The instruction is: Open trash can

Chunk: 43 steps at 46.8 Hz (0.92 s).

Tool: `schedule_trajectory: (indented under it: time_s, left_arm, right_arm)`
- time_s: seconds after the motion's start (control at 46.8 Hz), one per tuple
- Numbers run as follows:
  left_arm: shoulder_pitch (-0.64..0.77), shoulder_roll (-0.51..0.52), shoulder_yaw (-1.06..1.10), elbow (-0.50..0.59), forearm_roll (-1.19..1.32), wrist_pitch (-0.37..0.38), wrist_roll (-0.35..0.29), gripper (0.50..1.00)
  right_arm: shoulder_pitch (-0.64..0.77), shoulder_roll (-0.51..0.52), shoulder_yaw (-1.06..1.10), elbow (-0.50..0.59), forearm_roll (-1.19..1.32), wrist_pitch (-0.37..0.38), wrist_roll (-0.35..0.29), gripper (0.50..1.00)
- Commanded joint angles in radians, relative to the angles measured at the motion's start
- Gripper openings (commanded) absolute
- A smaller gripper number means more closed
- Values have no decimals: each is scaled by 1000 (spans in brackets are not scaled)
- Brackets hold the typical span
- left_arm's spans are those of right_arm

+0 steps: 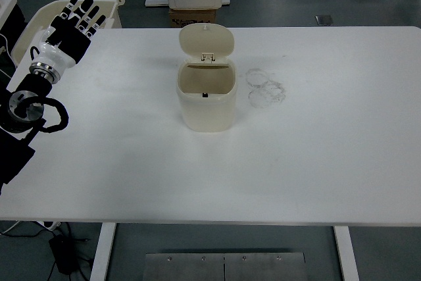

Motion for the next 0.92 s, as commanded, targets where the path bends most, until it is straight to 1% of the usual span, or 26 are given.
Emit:
schedule_trajectory:
  time_s: [0.0, 0.064, 0.192, 0.342, 0.492, 0.898]
  left_arm:
    - [5, -17, -1, 39, -13, -8, 0, 1000]
    - [8, -37, -2, 71, -13, -19, 0, 1000]
    - [11, -72, -2, 109, -13, -77, 0, 1000]
    - [14, -126, -4, 190, -14, -83, -1, 1000]
    - [14, -172, -4, 243, -13, -114, -1, 1000]
    - [16, -180, -4, 249, -13, -114, -3, 1000]
  right_arm:
    - [0, 0, -1, 0, 0, 0, 0, 993]
    - [0, 0, 0, 0, 0, 0, 0, 993]
    - [0, 0, 1, 0, 0, 0, 0, 993]
    - [0, 0, 3, 1, -3, 0, 0, 993]
    - [0, 0, 4, 0, 0, 0, 0, 993]
    - [0, 0, 1, 1, -9, 0, 3, 993]
